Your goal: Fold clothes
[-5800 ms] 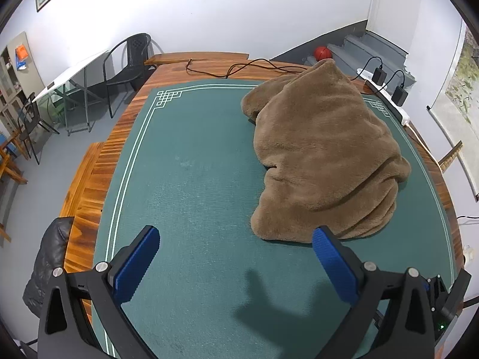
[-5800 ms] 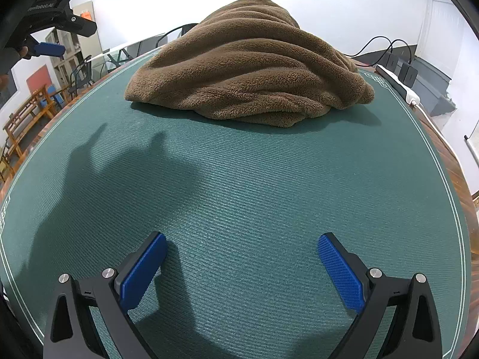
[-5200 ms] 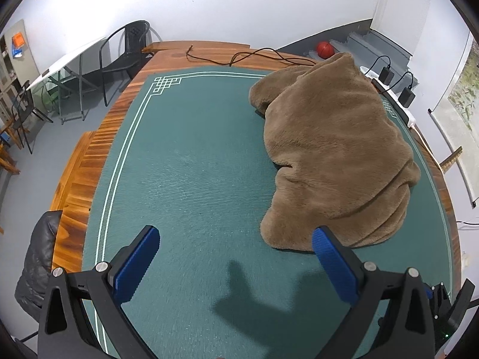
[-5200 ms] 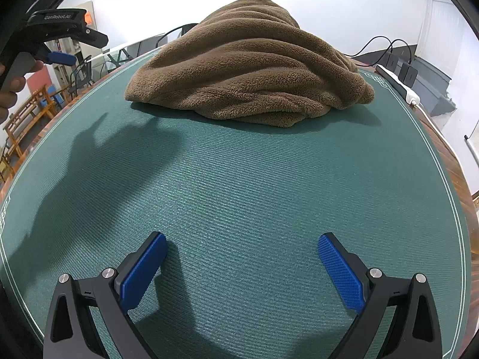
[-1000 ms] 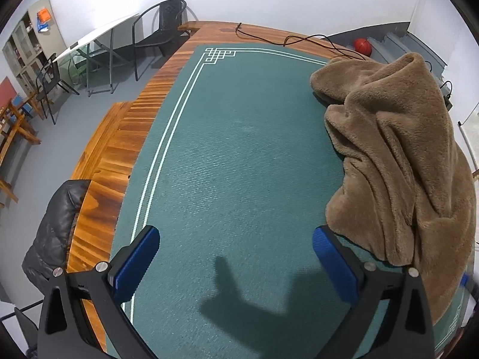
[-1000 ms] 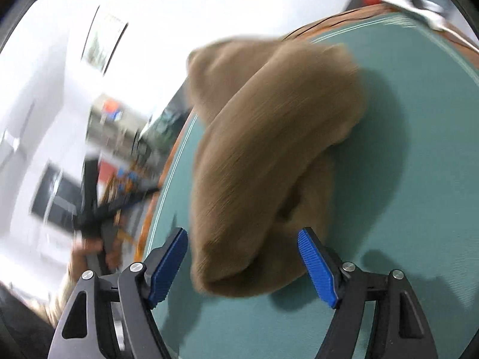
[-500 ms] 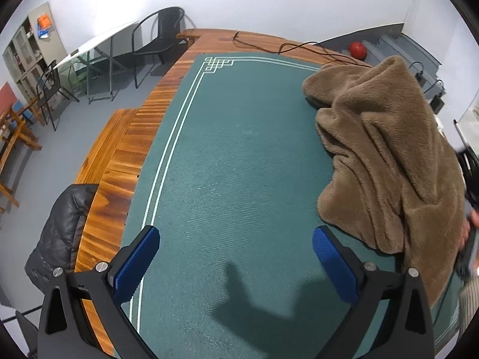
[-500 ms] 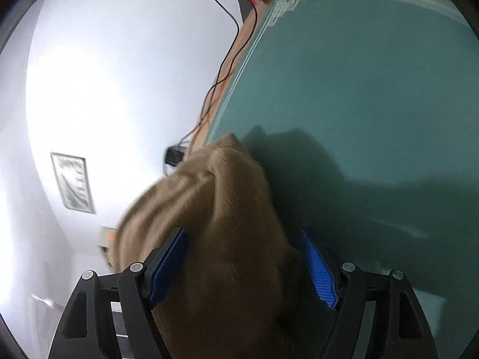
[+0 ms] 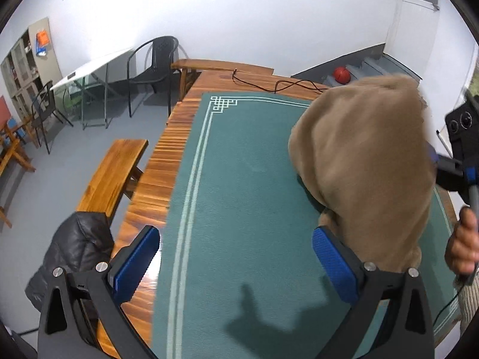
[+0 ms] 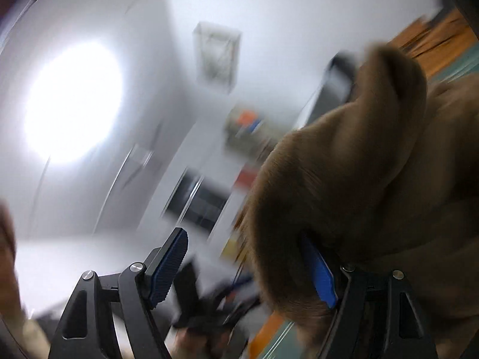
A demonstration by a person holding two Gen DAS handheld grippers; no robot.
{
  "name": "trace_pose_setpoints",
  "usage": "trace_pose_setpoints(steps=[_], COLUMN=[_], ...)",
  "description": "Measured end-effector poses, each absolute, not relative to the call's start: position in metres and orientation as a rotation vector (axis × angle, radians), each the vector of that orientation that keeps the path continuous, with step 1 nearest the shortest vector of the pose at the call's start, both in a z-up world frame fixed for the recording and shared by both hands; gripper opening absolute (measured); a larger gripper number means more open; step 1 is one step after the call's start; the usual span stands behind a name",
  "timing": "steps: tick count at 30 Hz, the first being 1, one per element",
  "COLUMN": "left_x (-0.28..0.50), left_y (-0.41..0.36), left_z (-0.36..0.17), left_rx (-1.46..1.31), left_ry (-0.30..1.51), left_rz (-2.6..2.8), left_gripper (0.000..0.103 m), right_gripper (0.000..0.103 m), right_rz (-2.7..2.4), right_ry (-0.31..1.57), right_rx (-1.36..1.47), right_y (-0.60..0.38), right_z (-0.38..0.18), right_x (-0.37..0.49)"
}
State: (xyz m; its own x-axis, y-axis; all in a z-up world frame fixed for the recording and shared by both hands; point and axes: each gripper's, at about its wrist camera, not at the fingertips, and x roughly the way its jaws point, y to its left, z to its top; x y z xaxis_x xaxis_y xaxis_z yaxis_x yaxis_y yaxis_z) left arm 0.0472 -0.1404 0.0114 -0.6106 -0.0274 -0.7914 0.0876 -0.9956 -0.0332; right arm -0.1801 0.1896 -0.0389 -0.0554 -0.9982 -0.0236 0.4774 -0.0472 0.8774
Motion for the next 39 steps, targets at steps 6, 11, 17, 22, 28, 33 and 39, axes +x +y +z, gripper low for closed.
trace_pose_setpoints(steps=[6, 11, 17, 22, 28, 33, 39], left_x=[0.079, 0.097, 0.092, 0.083, 0.068, 0.050, 0.028], left_y=[-0.160, -0.152, -0.138, -0.113, -0.110, -0.109, -0.113], left_z=[-0.002, -0.032, -0.068, -0.096, -0.115, -0.121, -0.127], left_rx=[1.409, 1.508, 1.521, 1.345, 1.110, 1.043, 1.032], left_ry=[-0.061, -0.363, -0.733, -1.329, -1.849, -2.014, -2.206], left_rz=[-2.740, -2.723, -2.756, -2.691, -2.566, -2.583, -2.593], left_gripper=[0.102, 0.102, 0.102, 0.102, 0.102, 0.102, 0.103], right_gripper=[0.079, 0.079, 0.078, 0.078, 0.078, 0.079, 0.078], right_rz=[-1.442, -1.748, -2.040, -2.084, -2.071, -2.081, -2.097], right_ry=[-0.740, -0.587, -0.270, -0.199, -0.311, -0.374, -0.401], right_rx=[0.995, 1.140, 1.217, 1.242, 1.269, 1.277, 1.280], right_y=[0.089, 0.100, 0.116, 0.054, 0.052, 0.074, 0.088], right_z=[-0.088, -0.094, -0.073, -0.067, -0.067, -0.078, -0.078], right_x=[-0.195, -0.193, -0.149, -0.140, -0.129, -0.108, -0.100])
